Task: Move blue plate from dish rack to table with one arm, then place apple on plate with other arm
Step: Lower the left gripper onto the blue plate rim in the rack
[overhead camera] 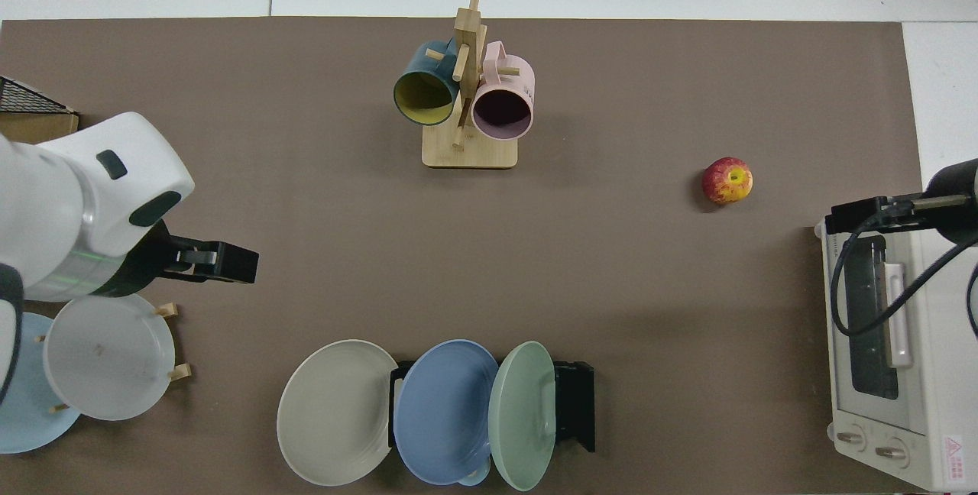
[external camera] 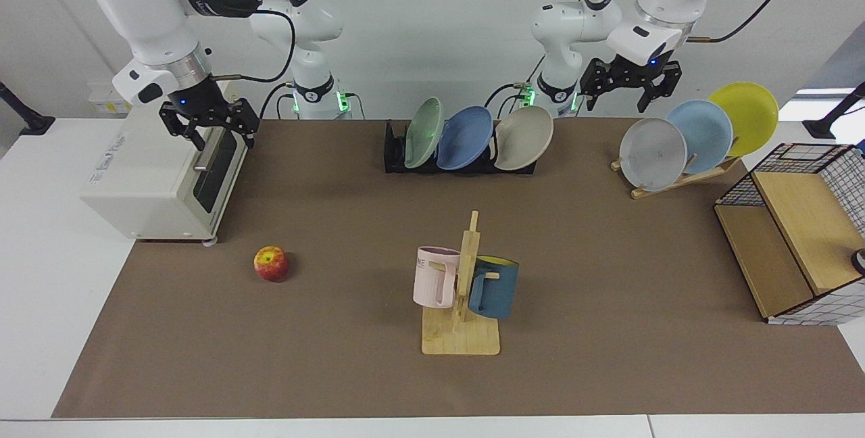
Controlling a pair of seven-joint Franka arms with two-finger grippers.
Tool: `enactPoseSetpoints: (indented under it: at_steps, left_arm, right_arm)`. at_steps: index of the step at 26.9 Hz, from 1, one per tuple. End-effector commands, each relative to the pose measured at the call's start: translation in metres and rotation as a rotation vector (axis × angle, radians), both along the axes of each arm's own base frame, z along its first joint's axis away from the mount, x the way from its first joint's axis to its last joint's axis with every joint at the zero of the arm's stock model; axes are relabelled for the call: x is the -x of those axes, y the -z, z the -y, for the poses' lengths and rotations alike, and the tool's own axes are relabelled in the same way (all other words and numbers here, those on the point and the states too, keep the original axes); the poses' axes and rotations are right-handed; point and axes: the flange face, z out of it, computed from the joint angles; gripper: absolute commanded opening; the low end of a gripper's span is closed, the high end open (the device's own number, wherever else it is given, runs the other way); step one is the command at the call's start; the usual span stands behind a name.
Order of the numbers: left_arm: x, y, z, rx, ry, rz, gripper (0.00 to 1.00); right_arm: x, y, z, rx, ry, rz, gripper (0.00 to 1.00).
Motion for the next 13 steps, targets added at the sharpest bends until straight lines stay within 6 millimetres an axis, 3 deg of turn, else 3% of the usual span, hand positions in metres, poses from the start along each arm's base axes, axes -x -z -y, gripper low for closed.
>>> enactPoseSetpoints:
  at_steps: [1,4,9,13]
  left_arm:
    - [0.032,0.019,0.014,0.054,0.025,0.009,1.00]
    - [0.040,0.035,0.030,0.098,0.044,-0.002,1.00]
    - [0.058,0.092,0.073,0.144,0.092,-0.035,1.00]
    - [0.079,0.119,0.081,0.149,0.086,-0.005,1.00]
  right_arm:
    - [0.001,-0.003,-0.001,-0.007,0.014,0.009,1.00]
    - [0.001,-0.003,-0.001,-0.007,0.016,0.009,1.00]
    - [0.001,-0.003,-0.001,-0.007,0.014,0.009,1.00]
    - [0.001,-0.003,-0.001,-0.007,0.016,0.009,1.00]
